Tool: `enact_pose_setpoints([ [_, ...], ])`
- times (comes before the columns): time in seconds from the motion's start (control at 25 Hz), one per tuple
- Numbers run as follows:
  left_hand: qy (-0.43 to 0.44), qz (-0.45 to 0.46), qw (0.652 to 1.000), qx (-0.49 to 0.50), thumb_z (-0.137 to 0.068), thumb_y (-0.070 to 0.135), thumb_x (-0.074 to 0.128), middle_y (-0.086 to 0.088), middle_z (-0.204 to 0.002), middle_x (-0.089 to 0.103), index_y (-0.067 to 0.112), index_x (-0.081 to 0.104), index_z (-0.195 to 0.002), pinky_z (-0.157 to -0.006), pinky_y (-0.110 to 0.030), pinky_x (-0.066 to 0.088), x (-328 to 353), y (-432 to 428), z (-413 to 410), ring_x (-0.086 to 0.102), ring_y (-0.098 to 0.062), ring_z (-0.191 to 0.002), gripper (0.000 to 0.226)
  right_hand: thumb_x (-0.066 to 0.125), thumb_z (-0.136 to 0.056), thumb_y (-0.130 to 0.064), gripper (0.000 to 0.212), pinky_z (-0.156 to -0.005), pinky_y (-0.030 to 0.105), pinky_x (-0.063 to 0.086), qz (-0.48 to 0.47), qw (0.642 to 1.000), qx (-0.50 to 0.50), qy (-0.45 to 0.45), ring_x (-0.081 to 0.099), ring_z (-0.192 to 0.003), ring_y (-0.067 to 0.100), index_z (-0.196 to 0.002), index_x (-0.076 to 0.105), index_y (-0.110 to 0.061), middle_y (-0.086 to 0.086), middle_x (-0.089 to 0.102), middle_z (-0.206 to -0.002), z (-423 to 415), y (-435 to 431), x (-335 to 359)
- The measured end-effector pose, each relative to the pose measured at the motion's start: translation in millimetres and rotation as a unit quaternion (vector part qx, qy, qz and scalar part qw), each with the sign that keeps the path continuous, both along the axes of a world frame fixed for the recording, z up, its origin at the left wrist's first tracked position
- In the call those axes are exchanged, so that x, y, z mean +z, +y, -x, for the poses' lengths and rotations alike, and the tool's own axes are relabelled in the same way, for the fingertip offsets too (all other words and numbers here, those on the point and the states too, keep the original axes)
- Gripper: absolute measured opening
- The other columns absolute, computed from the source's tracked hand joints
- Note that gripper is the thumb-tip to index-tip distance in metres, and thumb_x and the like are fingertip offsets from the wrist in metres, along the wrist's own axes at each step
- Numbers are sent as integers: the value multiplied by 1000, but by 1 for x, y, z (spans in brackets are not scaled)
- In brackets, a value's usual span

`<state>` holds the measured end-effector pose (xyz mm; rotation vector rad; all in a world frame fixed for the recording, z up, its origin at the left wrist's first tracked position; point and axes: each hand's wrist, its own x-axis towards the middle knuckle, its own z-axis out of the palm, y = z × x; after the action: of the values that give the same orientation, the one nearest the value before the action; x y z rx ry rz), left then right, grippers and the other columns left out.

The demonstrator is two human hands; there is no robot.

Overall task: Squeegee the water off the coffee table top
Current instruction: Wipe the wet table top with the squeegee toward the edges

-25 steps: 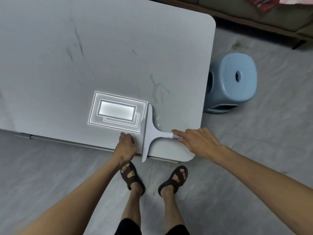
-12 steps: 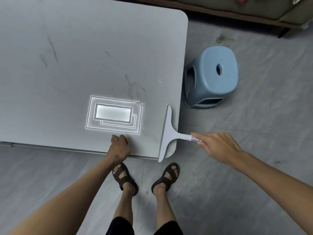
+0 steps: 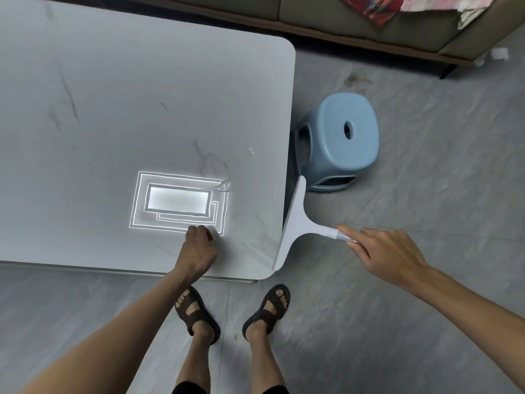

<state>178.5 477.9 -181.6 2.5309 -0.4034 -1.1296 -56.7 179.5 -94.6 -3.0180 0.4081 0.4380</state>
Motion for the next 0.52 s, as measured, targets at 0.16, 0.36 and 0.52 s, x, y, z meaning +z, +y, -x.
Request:
enact_pose_setpoints([
  [0.16, -33, -5, 999, 4, -81, -7, 48, -15, -109, 47, 9, 46, -92, -80, -39, 44, -4, -16, -25, 49, -33, -98, 20, 48, -94, -36, 40, -54, 34, 47, -42, 996, -74, -18, 66, -71, 32, -134, 50, -33, 5, 72, -88, -76, -16, 4],
  [0.36, -10, -55, 998, 16, -84, 3, 52, -22, -128, 42, 1, 53, -113, -85, -37, 42, -18, -19, -43, 48, -40, -111, 29, 24, -100, -41, 35, -71, 39, 39, -200, 927, -309, -67, 56, -92, 40, -113, 49, -22, 16, 63, -104, -228, -38, -13],
  [0.52, 24, -86, 996, 3, -86, 14, 55, -27, -143, 31, 3, 50, -127, -103, -46, 38, -25, -25, -54, 39, -45, -128, 43, 21, -101, -35, 42, -80, 33, 35, -250, 873, -406, -102, 53, -112, 35, -130, 47, -20, 13, 57, -125, -331, -55, -27],
])
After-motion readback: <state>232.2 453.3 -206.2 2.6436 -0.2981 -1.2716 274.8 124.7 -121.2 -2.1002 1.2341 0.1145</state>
